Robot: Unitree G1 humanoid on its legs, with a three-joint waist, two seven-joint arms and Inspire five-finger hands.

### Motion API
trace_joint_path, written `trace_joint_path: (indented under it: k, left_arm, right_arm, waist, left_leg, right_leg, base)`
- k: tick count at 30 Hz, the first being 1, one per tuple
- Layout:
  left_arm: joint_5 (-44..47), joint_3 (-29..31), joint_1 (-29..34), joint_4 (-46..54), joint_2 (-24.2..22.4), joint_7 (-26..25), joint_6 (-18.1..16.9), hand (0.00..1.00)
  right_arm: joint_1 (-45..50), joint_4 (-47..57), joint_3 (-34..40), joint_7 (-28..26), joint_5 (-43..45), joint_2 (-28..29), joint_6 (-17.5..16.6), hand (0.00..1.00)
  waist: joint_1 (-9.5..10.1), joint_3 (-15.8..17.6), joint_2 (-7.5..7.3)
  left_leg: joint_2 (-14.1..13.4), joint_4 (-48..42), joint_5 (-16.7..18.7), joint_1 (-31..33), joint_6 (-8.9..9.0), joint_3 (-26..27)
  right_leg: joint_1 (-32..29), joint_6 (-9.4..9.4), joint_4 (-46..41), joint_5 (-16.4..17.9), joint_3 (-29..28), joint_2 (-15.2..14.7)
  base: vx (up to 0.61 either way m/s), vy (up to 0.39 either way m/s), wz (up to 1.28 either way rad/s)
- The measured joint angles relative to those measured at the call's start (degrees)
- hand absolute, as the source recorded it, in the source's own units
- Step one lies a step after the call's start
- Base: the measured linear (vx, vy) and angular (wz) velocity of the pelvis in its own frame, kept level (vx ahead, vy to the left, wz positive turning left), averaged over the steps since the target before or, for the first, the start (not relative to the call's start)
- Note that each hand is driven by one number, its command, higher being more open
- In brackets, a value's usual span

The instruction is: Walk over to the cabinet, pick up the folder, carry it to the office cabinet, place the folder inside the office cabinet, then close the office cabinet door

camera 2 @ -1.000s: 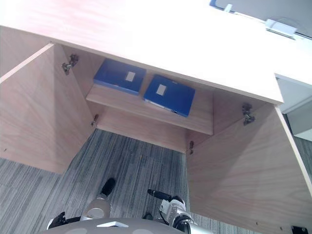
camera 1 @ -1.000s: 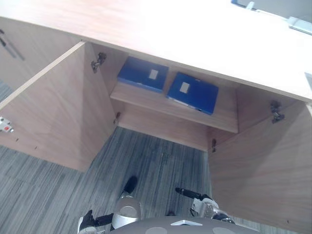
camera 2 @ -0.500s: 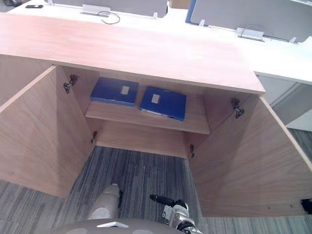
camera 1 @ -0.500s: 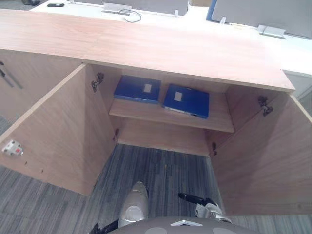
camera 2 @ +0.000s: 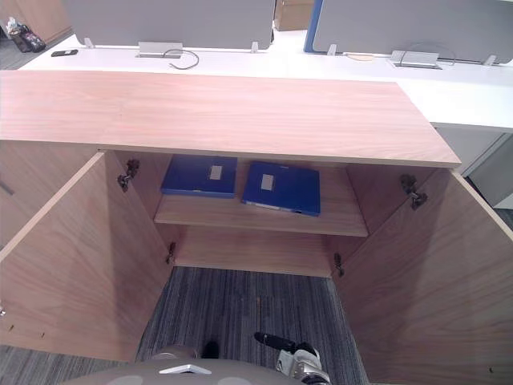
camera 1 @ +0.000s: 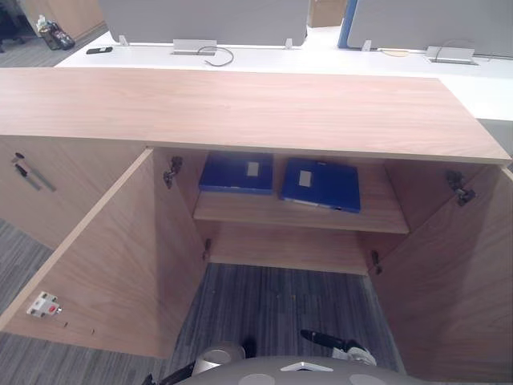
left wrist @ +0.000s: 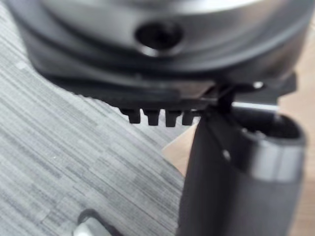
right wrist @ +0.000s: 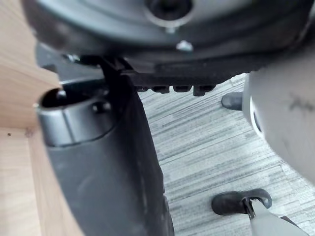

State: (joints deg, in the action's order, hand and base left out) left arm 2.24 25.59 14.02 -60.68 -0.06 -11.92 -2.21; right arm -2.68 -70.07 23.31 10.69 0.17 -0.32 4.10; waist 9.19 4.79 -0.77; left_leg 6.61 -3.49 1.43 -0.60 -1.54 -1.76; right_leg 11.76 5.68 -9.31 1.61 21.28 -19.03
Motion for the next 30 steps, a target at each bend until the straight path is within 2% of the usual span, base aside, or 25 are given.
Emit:
trace_joint_path:
  k: [2,4,6,7,8,9,11,12,13,14,15,17,19,24,26,30]
  left_arm:
    - [-0.2,-0.3,0.1,0.0,-0.3,0.0,0.0,1.0]
    - [-0.6,-0.2,0.3,0.1,0.0,0.3,-0.2,1.0]
    - [-0.7,0.5,0.9,0.2,0.0,0.5,-0.2,1.0]
    - [-0.7,1.9,1.5,0.1,-0.3,0.6,-0.2,1.0]
    - [-0.7,3.0,1.7,0.2,-0.6,0.5,-0.2,1.0]
    - [-0.7,3.8,1.8,0.1,-0.8,0.5,-0.2,1.0]
    - [-0.6,4.7,1.6,0.6,-1.5,0.3,-0.1,1.0]
    - [-0.6,4.7,1.5,0.7,-1.4,0.3,-0.2,1.0]
    - [-0.6,4.7,1.6,1.5,-1.5,0.3,-0.2,1.0]
    - [-0.6,4.9,1.9,2.4,-1.3,0.2,-0.4,1.0]
    - [-0.6,5.1,1.7,2.8,-1.2,0.1,-0.6,1.0]
    - [-0.5,5.2,1.7,3.4,-3.2,-0.6,-0.5,1.0]
    - [-0.6,5.4,2.1,4.4,-4.2,-0.6,-0.6,1.0]
    - [-0.4,6.0,2.0,5.4,-4.3,-0.5,-0.6,1.0]
    - [-0.5,5.9,2.1,5.5,-4.1,-0.5,-0.6,1.0]
    - [-0.9,4.0,2.3,4.7,-3.1,-0.5,-0.7,1.0]
  right_arm:
    - [0.1,0.3,0.9,0.4,-0.9,-1.4,0.4,1.0]
    - [0.1,2.1,0.5,1.0,-1.9,-1.7,0.2,1.0]
    - [-0.1,4.2,-2.7,1.5,-1.9,-1.6,0.0,1.0]
    - [-0.1,5.7,-5.3,1.7,-1.8,-1.4,0.0,1.0]
    - [-0.1,7.1,-7.7,1.9,-1.6,-0.7,-0.2,1.0]
    - [-0.1,8.3,-9.4,2.1,-1.6,0.0,-0.2,1.0]
    - [0.2,14.2,-14.7,2.1,-1.7,3.0,-0.5,1.0]
    - [0.4,15.8,-15.8,2.1,-1.7,3.6,-0.7,1.0]
    - [0.3,17.2,-17.7,1.9,-1.7,3.7,-1.0,1.0]
    - [1.2,19.4,-17.8,2.4,-1.6,3.7,-1.2,1.0]
    - [1.6,20.3,-17.9,2.6,-1.6,3.7,-1.3,1.0]
    - [3.0,25.5,-17.7,4.3,-1.8,2.3,-1.3,1.0]
    - [3.6,30.6,-18.5,4.8,-2.0,2.6,-1.4,1.0]
    - [4.1,39.0,-19.3,7.8,-4.2,3.9,-1.7,1.0]
    - [4.0,41.1,-19.4,8.7,-4.7,3.9,-1.8,1.0]
    - [2.2,41.7,-19.8,9.0,-11.2,2.7,-1.8,1.0]
  waist:
    - [-0.13,0.1,0.9]
    - [-0.65,0.5,0.66]
    - [-1.67,0.8,0.27]
    - [-1.82,0.9,0.33]
    - [-1.81,0.9,0.42]
    - [-1.82,1.0,0.53]
    - [-1.92,2.8,1.07]
    - [-1.93,3.3,0.96]
    - [-1.95,3.9,0.33]
    - [-1.87,4.1,-1.47]
    - [-1.81,4.1,-2.33]
    - [-1.72,3.3,0.31]
    - [-1.93,2.7,1.43]
    - [-1.56,2.3,0.86]
    - [-1.5,2.1,0.8]
    - [-1.34,1.0,0.55]
  left_leg:
    - [0.9,0.0,0.1,-1.6,-0.25,0.0]
    - [3.3,-0.8,0.9,-3.4,-2.17,-0.2]
    - [3.9,-2.3,1.5,-4.4,-4.09,-0.4]
    - [3.5,-2.5,2.0,-5.0,-4.67,-0.2]
    - [2.8,-2.8,3.0,-4.9,-4.94,0.3]
    - [2.2,-3.2,3.5,-4.8,-5.09,0.6]
    - [-0.8,-4.4,4.5,-4.9,-5.05,1.1]
    - [-1.4,-4.5,4.8,-4.9,-4.73,1.1]
    - [-1.6,-4.7,5.1,-4.9,-3.9,0.9]
    - [0.1,-5.4,5.6,-4.8,-3.03,-0.3]
    - [0.9,-5.5,6.0,-5.2,-2.71,-0.9]
    - [-1.4,-5.5,6.3,-4.6,-0.38,-2.7]
    - [-3.3,-5.2,6.1,-3.2,0.69,-3.5]
    - [-6.0,-3.5,5.6,-1.9,1.91,-5.7]
    - [-6.2,-2.9,5.5,-2.0,2.04,-6.1]
    - [-5.8,-2.0,5.5,-1.9,2.04,-6.3]
  right_leg:
    - [-2.8,-0.93,-8.5,1.5,-1.7,-2.3]
    - [-8.9,-3.0,-24.2,2.0,-4.8,-7.0]
    - [-13.1,-8.76,-33.0,-0.8,-7.8,-8.7]
    - [-15.0,-8.62,-35.9,-1.4,-9.2,-8.4]
    - [-16.6,-8.24,-36.9,-0.2,-9.8,-7.3]
    - [-17.8,-7.03,-37.1,2.1,-10.2,-6.1]
    - [-21.7,-3.46,-34.7,9.1,-10.6,1.4]
    - [-22.3,-2.68,-32.8,9.9,-10.8,3.3]
    - [-21.5,-2.21,-26.3,9.7,-11.0,6.0]
    - [-19.9,-2.38,-18.8,7.5,-10.5,5.9]
    - [-19.5,-2.73,-17.3,8.3,-10.0,5.2]
    - [-17.7,-2.74,-14.3,8.5,-6.9,7.1]
    - [-17.5,-2.81,-11.3,7.9,-5.4,9.1]
    - [-16.1,-4.4,-6.4,6.5,-2.1,12.1]
    - [-15.2,-4.22,-5.2,6.1,-1.4,12.4]
    - [-14.2,-3.69,-1.1,3.5,-1.7,12.8]
  base:
    - [0.06,0.077,-0.03]
    - [0.09,0.097,0.14]
    - [0.15,0.035,0.12]
    - [0.11,0.008,-0.1]
    - [0.09,-0.003,-0.25]
    - [0.04,-0.033,-0.34]
    - [0.06,-0.085,-0.29]
    - [0.03,-0.157,-0.02]
    - [0.05,-0.271,0.34]
    - [0.08,-0.306,0.45]
    - [0.12,-0.304,0.58]
    - [0.1,-0.188,0.39]
    - [0.11,-0.142,0.19]
    - [0.14,-0.092,0.19]
    - [0.14,-0.007,0.11]
    - [0.1,0.074,-0.03]
